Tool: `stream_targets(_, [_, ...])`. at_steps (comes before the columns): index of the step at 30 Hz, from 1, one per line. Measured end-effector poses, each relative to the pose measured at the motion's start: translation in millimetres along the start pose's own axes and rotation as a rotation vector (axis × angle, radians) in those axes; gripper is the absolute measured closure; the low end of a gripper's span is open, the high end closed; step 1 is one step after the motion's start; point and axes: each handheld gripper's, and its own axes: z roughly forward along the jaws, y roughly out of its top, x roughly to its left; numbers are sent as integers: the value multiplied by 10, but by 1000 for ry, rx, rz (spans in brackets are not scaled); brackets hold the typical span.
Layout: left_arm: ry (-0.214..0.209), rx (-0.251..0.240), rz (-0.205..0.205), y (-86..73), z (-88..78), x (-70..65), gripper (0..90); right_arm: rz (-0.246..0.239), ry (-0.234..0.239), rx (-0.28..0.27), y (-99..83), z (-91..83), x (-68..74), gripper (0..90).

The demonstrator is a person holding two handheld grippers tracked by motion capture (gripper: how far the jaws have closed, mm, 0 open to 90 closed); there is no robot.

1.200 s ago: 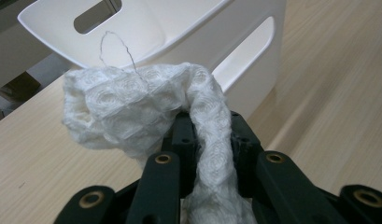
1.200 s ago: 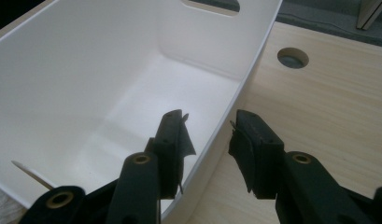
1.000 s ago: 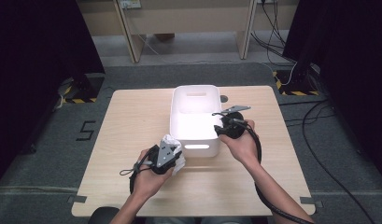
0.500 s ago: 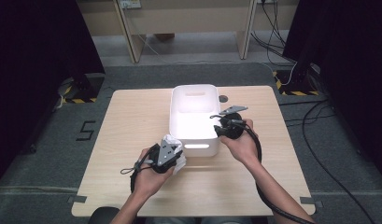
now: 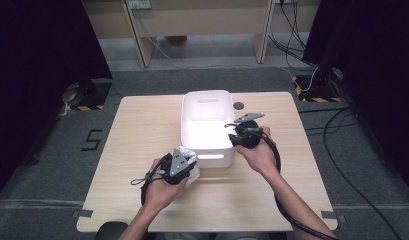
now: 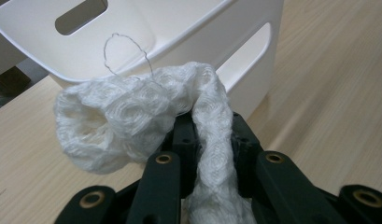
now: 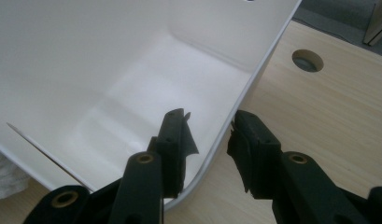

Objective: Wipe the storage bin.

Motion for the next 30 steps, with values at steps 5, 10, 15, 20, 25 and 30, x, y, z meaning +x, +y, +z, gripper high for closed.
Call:
stream_targets(5, [-3,13,8,-16,18,0,767,-5,1,-3,-2,0,1,652])
stream_targets(10, [-7,20,6,-53,57,-16,767,-1,3,-4,-3,2,-3,651])
stream_targets(15, [-13,21,1,-101,100,-29,767,8,9,-2,-3,1,-8,649])
stream_targets(20, [-17,29,-3,-138,133,-38,766,8,9,-2,-3,1,-10,648])
stream_targets(25, [-20,32,-11,-173,164,-45,766,13,9,-2,-5,0,-9,647])
stream_targets(30, [-25,47,-16,-216,207,-57,767,20,12,-5,-8,2,-17,644])
